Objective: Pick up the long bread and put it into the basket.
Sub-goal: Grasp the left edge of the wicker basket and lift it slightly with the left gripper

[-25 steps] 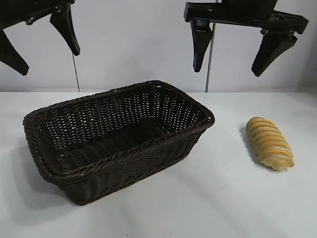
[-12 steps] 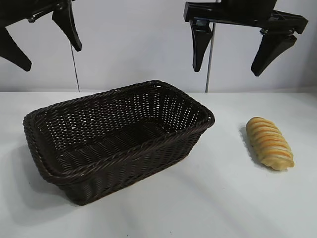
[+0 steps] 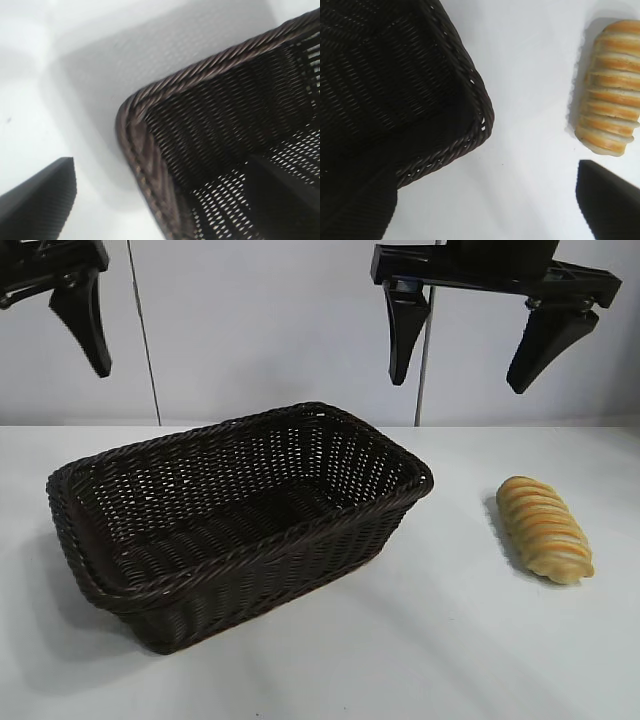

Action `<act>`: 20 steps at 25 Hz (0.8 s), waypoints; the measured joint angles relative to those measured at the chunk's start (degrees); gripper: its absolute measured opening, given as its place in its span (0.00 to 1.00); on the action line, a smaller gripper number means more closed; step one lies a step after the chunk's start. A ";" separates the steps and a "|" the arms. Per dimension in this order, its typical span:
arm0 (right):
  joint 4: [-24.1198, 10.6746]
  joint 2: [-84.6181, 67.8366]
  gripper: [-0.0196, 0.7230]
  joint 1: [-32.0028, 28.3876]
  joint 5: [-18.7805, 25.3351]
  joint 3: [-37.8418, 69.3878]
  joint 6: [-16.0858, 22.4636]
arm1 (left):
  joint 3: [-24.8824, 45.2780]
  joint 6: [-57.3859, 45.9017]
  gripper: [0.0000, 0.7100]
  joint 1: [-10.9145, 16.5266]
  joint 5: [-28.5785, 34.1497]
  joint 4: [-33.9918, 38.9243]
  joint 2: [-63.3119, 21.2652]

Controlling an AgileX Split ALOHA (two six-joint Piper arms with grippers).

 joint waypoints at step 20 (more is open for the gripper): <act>1.13 0.00 0.96 0.00 0.63 0.00 -0.67 | 4.05 4.22 0.93 0.00 -13.39 -12.59 13.54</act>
